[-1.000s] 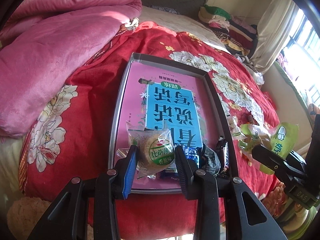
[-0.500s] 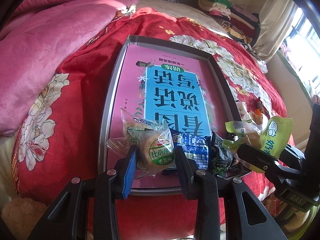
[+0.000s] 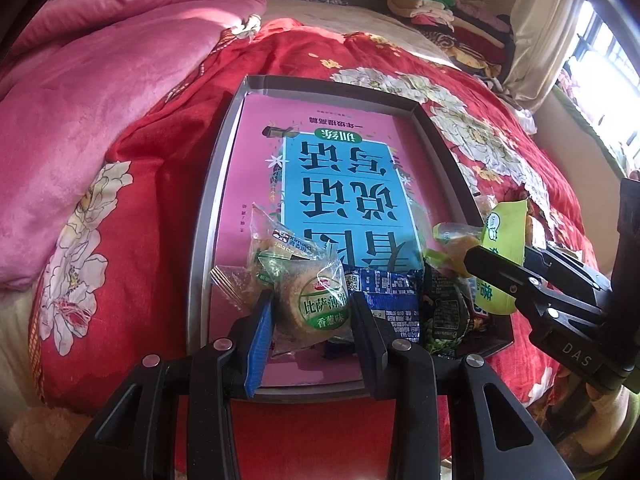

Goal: Organize snacks
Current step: 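Lower the biscuit pack into the tray and open the left gripper while the right gripper holds the clear bag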

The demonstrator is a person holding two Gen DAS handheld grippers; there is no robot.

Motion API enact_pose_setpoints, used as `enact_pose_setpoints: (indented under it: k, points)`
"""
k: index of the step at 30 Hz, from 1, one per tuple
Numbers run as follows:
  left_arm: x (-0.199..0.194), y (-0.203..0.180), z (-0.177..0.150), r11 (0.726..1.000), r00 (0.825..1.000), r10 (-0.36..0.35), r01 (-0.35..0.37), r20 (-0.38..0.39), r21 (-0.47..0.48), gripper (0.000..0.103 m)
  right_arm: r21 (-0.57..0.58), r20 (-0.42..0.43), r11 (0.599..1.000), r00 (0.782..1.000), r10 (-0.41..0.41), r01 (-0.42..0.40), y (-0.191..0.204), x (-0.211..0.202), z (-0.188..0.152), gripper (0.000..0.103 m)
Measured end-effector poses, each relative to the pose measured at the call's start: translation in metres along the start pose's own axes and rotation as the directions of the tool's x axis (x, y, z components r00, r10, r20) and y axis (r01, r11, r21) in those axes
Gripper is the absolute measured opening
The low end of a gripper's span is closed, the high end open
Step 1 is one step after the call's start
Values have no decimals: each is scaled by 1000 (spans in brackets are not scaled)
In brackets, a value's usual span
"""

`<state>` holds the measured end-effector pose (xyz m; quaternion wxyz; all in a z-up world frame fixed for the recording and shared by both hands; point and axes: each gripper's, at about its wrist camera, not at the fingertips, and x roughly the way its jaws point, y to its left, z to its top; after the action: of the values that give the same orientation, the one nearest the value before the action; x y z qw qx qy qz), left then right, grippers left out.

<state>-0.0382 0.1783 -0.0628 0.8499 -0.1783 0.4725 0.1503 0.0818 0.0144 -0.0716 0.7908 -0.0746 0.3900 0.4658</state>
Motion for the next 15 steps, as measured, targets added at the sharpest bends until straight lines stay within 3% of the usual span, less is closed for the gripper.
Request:
enact_pose_setpoints:
  k: [15]
  points:
    - [2,0,2,1000,1000,-15,15,10,0,39,28,-12,999,999,37,-37,-6,-5,-6,36]
